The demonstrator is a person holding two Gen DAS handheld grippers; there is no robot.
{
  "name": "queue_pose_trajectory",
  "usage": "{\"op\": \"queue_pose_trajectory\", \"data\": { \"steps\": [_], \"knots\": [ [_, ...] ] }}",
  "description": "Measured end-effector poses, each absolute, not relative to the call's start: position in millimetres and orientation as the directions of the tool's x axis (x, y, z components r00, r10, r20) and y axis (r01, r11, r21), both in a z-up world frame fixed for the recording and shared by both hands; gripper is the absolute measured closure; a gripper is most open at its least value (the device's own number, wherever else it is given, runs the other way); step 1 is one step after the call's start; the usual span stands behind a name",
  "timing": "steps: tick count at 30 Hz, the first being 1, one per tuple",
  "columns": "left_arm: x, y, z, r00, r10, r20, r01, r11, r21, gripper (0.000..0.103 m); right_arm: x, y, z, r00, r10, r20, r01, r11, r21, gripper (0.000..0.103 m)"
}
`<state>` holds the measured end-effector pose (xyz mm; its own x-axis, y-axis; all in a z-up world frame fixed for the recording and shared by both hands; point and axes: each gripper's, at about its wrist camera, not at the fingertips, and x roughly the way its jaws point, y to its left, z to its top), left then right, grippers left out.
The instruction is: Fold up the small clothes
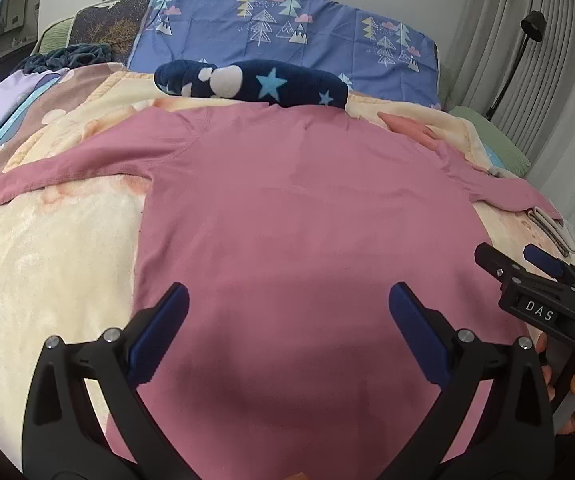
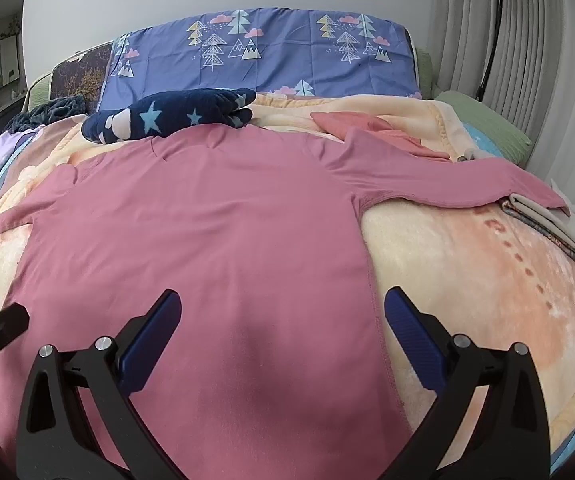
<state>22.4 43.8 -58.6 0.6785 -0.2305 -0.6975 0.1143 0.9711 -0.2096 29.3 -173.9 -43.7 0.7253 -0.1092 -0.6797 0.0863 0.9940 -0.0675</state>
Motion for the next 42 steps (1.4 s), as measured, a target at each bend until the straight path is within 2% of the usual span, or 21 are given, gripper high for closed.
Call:
{"op": "queue_pose_trajectory", "data": {
  "steps": [10, 17, 28, 42],
  "knots": [
    [21.8, 45.4, -60.4, 0.676, -0.236, -0.698, 0.122, 0.97, -0.21, 0.002, 29.2, -171.1, -45.1, 0.721, -0.088, -0.688, 0.063, 0.996, -0.061, 0.001],
    [22.8, 49.0, -60.7, 0.675, -0.243, -0.697, 0.117, 0.968, -0.224, 0.013, 31.0, -172.5, -47.6, 0.713, -0.088, -0.695, 0.065, 0.996, -0.06, 0.001],
    [22.9, 55.6, -60.4, 0.682, -0.245, -0.69, 0.102, 0.965, -0.242, 0.016, 32.2, -172.5, -48.2, 0.71, -0.085, -0.699, 0.06, 0.996, -0.061, 0.001],
    [28.5, 79.5, -61.1, 0.691, -0.246, -0.68, 0.062, 0.957, -0.284, 0.028, 33.0, -166.5, -43.3, 0.715, -0.086, -0.694, 0.04, 0.996, -0.083, 0.001]
  ]
}}
